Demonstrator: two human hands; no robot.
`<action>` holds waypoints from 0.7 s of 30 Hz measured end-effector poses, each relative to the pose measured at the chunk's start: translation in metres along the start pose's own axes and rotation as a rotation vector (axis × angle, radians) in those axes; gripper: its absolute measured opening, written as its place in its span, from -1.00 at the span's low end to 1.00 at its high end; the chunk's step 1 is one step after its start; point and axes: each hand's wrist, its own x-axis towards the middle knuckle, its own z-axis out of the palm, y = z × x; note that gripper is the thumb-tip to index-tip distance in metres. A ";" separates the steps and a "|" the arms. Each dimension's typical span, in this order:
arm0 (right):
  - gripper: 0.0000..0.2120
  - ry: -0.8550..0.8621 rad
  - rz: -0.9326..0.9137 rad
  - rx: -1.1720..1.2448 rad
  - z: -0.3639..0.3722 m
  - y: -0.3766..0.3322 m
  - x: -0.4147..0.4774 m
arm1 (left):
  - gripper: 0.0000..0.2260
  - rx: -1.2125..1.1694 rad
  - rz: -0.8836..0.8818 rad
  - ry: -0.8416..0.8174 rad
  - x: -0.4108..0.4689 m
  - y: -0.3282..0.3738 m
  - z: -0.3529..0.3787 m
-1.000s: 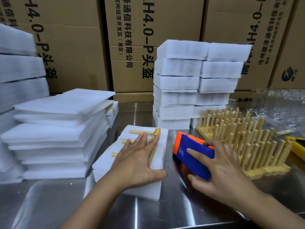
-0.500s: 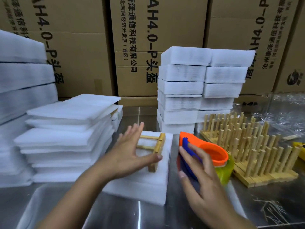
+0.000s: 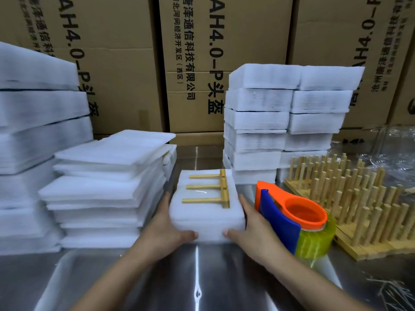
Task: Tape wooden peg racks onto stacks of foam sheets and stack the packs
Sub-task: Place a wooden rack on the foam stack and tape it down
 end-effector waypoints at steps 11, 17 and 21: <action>-0.47 0.351 0.168 -0.320 0.040 0.013 0.093 | -0.21 0.037 -0.120 0.282 0.096 -0.020 0.038; -0.62 0.374 0.214 -0.173 0.077 0.010 0.120 | -0.55 0.248 -0.296 0.591 0.120 -0.026 0.052; -0.50 -0.033 0.139 -0.505 0.086 0.023 0.137 | -0.69 0.479 -0.217 0.397 0.138 -0.037 0.056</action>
